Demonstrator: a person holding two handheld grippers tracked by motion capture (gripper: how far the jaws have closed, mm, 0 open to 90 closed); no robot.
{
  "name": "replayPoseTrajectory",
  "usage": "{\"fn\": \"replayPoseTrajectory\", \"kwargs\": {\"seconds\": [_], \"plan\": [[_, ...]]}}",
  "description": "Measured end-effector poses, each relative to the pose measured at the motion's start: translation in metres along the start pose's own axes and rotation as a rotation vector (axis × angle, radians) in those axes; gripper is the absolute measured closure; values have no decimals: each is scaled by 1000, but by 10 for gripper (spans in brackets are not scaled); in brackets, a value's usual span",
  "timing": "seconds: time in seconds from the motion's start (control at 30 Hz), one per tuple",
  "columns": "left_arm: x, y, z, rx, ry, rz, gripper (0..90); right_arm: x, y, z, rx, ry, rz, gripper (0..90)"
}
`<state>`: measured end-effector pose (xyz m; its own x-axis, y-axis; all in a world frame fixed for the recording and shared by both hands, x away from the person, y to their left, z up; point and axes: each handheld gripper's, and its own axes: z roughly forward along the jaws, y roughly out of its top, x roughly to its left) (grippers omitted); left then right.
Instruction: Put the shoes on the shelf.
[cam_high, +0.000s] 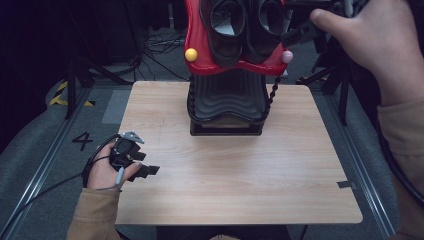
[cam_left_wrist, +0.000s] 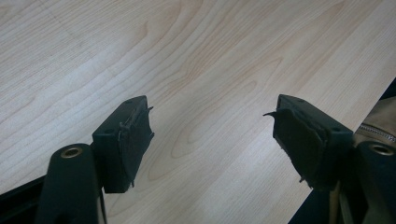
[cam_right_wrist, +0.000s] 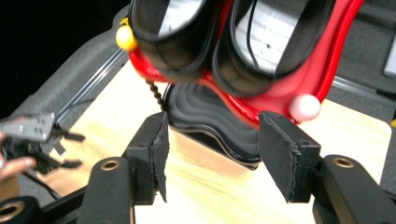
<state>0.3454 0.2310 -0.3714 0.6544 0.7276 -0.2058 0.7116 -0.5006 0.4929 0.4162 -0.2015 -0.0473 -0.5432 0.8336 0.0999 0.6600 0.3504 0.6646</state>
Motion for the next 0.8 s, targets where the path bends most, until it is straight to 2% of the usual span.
{"fn": "replayPoseTrajectory", "kwargs": {"seconds": [0.13,0.2,0.27,0.3,0.4,0.5,0.63,0.8], "plan": [[1,1,0,2,1,-2,281,-11,-23,-6,-28,25,-30,431],[1,1,1,2,3,-4,281,-14,-34,-6,-24,38,-40,430],[2,0,1,7,9,-5,280,-14,-34,-6,-24,38,-40,430],[3,-1,0,3,11,-12,281,-22,-51,-4,-24,58,-52,434],[3,-2,-1,3,13,-11,281,-27,-59,-2,-25,62,-69,436],[1,-4,-3,-2,17,-11,281,-35,-75,5,-19,66,-116,428],[-2,-6,-3,-4,16,-11,281,-48,-93,14,-21,90,-139,429],[-5,-8,-4,-4,21,-14,281,-64,-117,33,2,89,-161,412]]}}
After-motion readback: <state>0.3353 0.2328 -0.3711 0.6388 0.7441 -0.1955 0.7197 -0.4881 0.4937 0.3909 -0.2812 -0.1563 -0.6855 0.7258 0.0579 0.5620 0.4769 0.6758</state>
